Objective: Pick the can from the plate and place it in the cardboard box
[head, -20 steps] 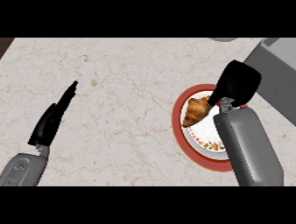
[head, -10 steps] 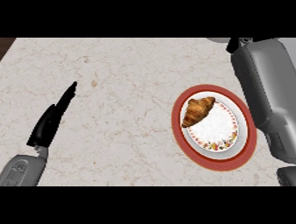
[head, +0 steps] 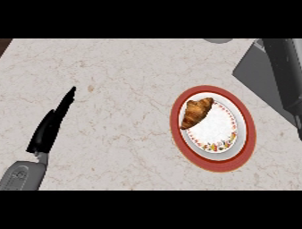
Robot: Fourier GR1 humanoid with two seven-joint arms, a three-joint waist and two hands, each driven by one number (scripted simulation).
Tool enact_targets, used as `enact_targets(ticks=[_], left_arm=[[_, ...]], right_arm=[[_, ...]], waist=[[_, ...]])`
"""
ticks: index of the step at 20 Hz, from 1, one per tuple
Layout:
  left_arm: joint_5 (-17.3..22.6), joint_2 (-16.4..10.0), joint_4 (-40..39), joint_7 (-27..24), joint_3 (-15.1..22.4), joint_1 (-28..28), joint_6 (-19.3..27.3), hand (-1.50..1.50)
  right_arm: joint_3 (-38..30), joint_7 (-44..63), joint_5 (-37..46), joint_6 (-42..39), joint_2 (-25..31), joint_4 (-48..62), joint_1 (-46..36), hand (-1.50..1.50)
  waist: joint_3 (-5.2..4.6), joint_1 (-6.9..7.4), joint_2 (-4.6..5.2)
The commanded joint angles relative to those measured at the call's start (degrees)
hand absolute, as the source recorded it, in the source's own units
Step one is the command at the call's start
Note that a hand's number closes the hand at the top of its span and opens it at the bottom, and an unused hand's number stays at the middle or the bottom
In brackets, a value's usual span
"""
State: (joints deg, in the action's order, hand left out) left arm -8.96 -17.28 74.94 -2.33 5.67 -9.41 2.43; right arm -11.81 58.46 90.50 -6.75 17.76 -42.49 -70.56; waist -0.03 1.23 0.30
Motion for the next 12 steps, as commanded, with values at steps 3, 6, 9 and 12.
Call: enact_targets(ticks=[3,6,9,12], left_arm=[[-0.4,0.1,-0.6,0.9,-1.5,-0.9,0.5,0.00],[-0.8,0.9,0.9,-0.3,-0.4,1.4,-0.2,0.00],[-1.7,2.4,-0.6,0.1,-0.8,0.0,1.8,0.00],[-1.8,1.8,-1.8,-1.9,-0.8,1.1,0.3,0.00]], right_arm=[[-2.8,2.0,-0.2,0.9,5.1,-1.0,2.7,1.50],[-4.1,2.8,-0.2,1.8,6.2,2.0,1.3,1.50],[-6.0,-1.2,-2.4,-0.8,9.7,0.3,5.9,1.50],[-7.7,-2.8,-4.1,3.4,10.8,0.2,12.2,1.50]], waist=[[0.02,-1.13,-0.23],[0.02,-0.42,-0.09],[0.02,-1.27,-0.23],[0.03,-1.29,-0.19]])
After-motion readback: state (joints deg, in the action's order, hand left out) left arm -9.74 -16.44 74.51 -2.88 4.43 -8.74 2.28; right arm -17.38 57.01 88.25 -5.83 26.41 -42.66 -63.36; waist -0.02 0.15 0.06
